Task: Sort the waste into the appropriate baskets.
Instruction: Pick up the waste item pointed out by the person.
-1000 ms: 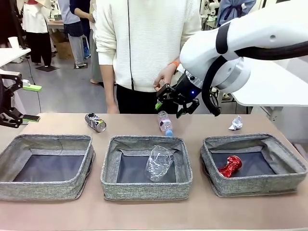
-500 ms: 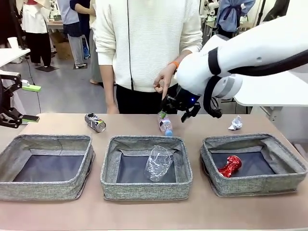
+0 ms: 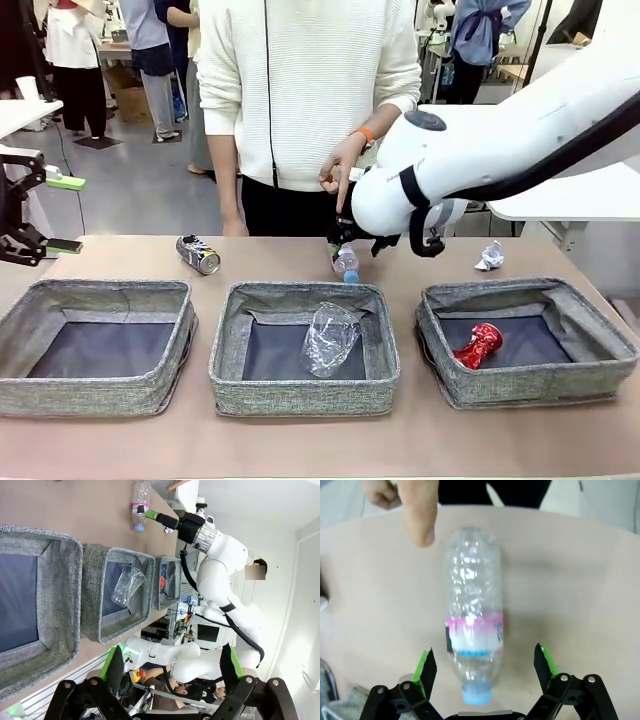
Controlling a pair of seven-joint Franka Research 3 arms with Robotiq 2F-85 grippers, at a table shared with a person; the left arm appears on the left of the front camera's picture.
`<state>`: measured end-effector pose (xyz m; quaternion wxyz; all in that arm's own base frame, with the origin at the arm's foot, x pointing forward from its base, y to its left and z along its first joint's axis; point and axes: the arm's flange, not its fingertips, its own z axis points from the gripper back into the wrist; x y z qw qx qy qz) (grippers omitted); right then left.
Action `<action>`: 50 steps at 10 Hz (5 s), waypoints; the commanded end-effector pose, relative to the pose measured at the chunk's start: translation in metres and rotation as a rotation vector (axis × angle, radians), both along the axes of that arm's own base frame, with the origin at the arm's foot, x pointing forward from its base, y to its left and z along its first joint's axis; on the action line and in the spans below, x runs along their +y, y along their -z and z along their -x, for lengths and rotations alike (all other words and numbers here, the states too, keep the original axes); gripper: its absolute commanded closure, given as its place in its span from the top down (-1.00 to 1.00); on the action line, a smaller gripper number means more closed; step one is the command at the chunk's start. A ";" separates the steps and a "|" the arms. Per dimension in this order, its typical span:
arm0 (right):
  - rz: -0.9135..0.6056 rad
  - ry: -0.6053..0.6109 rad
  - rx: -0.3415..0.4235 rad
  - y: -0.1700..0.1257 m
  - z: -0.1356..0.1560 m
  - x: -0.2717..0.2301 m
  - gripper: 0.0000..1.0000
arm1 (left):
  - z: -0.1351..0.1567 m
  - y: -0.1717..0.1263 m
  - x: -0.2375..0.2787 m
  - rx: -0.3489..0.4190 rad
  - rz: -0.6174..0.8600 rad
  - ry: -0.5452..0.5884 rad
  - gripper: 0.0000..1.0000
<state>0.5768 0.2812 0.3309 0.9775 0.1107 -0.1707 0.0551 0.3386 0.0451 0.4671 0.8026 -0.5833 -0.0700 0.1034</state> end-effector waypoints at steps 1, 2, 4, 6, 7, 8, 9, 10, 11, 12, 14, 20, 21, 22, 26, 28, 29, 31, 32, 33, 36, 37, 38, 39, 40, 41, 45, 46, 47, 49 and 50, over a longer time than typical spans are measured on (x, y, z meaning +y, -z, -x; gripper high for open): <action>-0.008 0.032 -0.051 0.013 -0.009 0.023 1.00 | 0.002 0.000 0.003 -0.014 -0.006 0.017 1.00; -0.004 0.036 -0.059 0.019 -0.010 0.026 1.00 | 0.002 0.000 0.003 -0.014 -0.006 0.017 1.00; -0.005 0.059 -0.065 0.021 -0.011 0.024 1.00 | 0.002 0.000 0.003 -0.014 -0.006 0.017 1.00; -0.007 0.047 -0.072 0.019 -0.009 0.025 1.00 | 0.002 0.000 0.003 -0.014 -0.006 0.017 1.00; -0.009 0.042 -0.071 0.019 -0.009 0.026 1.00 | 0.002 0.000 0.003 -0.014 -0.006 0.017 1.00; -0.003 -0.014 -0.097 0.018 -0.005 0.027 1.00 | 0.002 0.000 0.003 -0.014 -0.006 0.017 1.00; 0.014 0.010 -0.097 0.017 -0.004 0.027 -0.20 | 0.002 0.000 0.003 -0.014 -0.006 0.017 1.00; 0.009 0.011 -0.094 0.017 -0.005 0.027 -0.20 | 0.002 0.000 0.003 -0.014 -0.006 0.017 1.00; 0.018 0.018 -0.094 0.017 -0.005 0.026 -1.00 | 0.002 0.000 0.003 -0.014 -0.006 0.017 1.00; 0.031 0.016 -0.100 0.017 -0.004 0.026 -0.25 | 0.002 0.000 0.003 -0.014 -0.006 0.017 1.00; 0.037 0.024 -0.102 0.016 -0.005 0.023 -1.00 | 0.002 0.000 0.003 -0.014 -0.006 0.017 1.00; 0.021 0.046 -0.047 0.016 -0.006 0.010 -1.00 | 0.002 0.000 0.003 -0.014 -0.006 0.017 1.00; 0.027 0.055 -0.038 0.013 -0.005 0.004 -1.00 | 0.002 0.000 0.003 -0.014 -0.006 0.017 1.00; 0.048 0.103 -0.011 0.002 0.001 -0.013 -1.00 | 0.002 0.000 0.003 -0.014 -0.006 0.017 1.00; -0.007 0.451 -0.086 -0.144 0.124 -0.097 -1.00 | 0.002 0.000 0.003 -0.014 -0.006 0.017 1.00; 0.029 0.432 -0.022 -0.199 0.168 -0.074 -1.00 | 0.002 0.000 0.003 -0.014 -0.006 0.017 1.00; 0.063 0.387 -0.007 -0.216 0.187 -0.057 -1.00 | 0.002 0.000 0.003 -0.014 -0.006 0.017 1.00; 0.125 0.280 0.011 -0.223 0.211 -0.034 -1.00 | 0.002 0.000 0.003 -0.014 -0.006 0.017 1.00; 0.088 0.368 -0.035 -0.222 0.214 -0.052 -1.00 | 0.002 0.000 0.003 -0.014 -0.006 0.017 1.00; 0.088 0.368 -0.035 -0.222 0.214 -0.052 -1.00 | 0.002 0.000 0.003 -0.014 -0.006 0.017 1.00; 0.105 0.267 -0.038 -0.224 0.222 -0.010 -0.65 | 0.002 0.000 0.003 -0.014 -0.006 0.017 1.00; 0.114 0.246 -0.078 -0.250 0.218 0.020 -0.65 | 0.002 0.000 0.003 -0.014 -0.006 0.017 1.00; 0.119 0.201 -0.045 -0.280 0.222 0.047 -0.65 | 0.002 0.000 0.003 -0.014 -0.006 0.017 1.00; 0.104 0.195 0.017 -0.303 0.228 0.069 -0.65 | 0.002 0.000 0.003 -0.014 -0.006 0.017 1.00; 0.088 0.190 0.027 -0.325 0.235 0.086 -0.65 | 0.002 0.000 0.003 -0.014 -0.006 0.017 1.00; 0.062 0.180 0.054 -0.344 0.241 0.095 -0.65 | 0.002 0.000 0.003 -0.014 -0.006 0.017 1.00; 0.047 0.133 0.064 -0.402 0.263 0.088 -0.65 | 0.002 0.000 0.003 -0.014 -0.006 0.017 1.00; 0.058 0.127 0.056 -0.410 0.265 0.088 -0.65 | 0.002 0.000 0.003 -0.014 -0.006 0.017 1.00; 0.060 0.127 0.045 -0.416 0.265 0.089 -0.65 | 0.002 0.000 0.003 -0.014 -0.006 0.017 1.00; 0.106 0.151 0.049 -0.415 0.260 0.088 -0.65 | 0.002 0.000 0.003 -0.014 -0.006 0.017 1.00; 0.043 0.128 0.047 -0.416 0.269 0.085 -0.65 | 0.002 0.000 0.003 -0.014 -0.006 0.017 1.00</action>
